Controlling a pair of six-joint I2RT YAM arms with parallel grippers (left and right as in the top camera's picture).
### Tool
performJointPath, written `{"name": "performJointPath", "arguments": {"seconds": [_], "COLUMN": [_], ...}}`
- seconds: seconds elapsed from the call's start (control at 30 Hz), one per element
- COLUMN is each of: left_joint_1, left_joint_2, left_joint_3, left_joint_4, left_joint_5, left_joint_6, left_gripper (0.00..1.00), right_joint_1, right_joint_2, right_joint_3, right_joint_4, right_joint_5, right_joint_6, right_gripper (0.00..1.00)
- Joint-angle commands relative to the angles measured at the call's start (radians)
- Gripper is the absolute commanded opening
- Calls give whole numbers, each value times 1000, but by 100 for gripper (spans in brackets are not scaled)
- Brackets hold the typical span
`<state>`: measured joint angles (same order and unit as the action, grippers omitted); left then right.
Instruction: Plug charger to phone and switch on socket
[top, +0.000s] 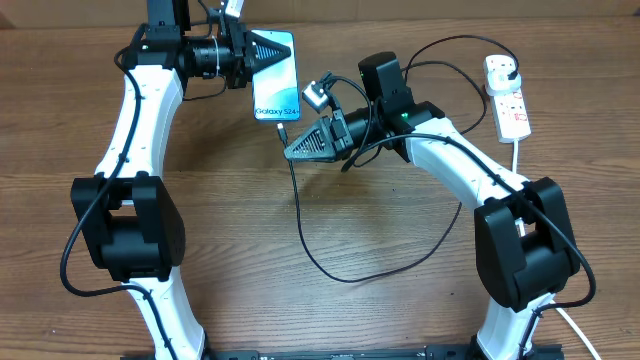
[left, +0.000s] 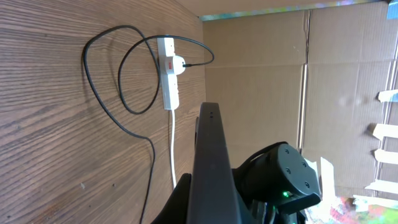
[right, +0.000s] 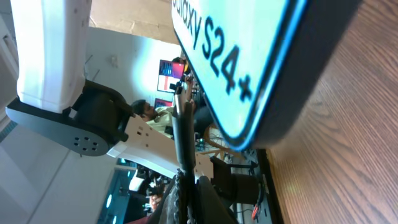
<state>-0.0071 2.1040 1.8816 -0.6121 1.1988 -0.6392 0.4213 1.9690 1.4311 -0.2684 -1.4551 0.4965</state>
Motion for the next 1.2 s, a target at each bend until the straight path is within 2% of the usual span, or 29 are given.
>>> {"name": "performJointPath", "arguments": {"seconds": [0.0, 0.2, 1.17], "left_joint_1": [-3, -3, -2], "left_joint_2": [-15, -15, -15], "left_joint_3": [4, 4, 4], "left_joint_4": [5, 18, 21], "left_joint_5": [24, 33, 76], "left_joint_6": [-21, -50, -49], "left_gripper": [4, 4, 4], "right_joint_1": [5, 5, -5], "right_joint_2": [-15, -14, -14], "right_joint_3": [3, 2, 2], "right_joint_4": [14, 13, 62], "right_joint_5": [-1, 18, 20], "right_joint_6": [50, 51, 84], "right_gripper": [4, 4, 4]}}
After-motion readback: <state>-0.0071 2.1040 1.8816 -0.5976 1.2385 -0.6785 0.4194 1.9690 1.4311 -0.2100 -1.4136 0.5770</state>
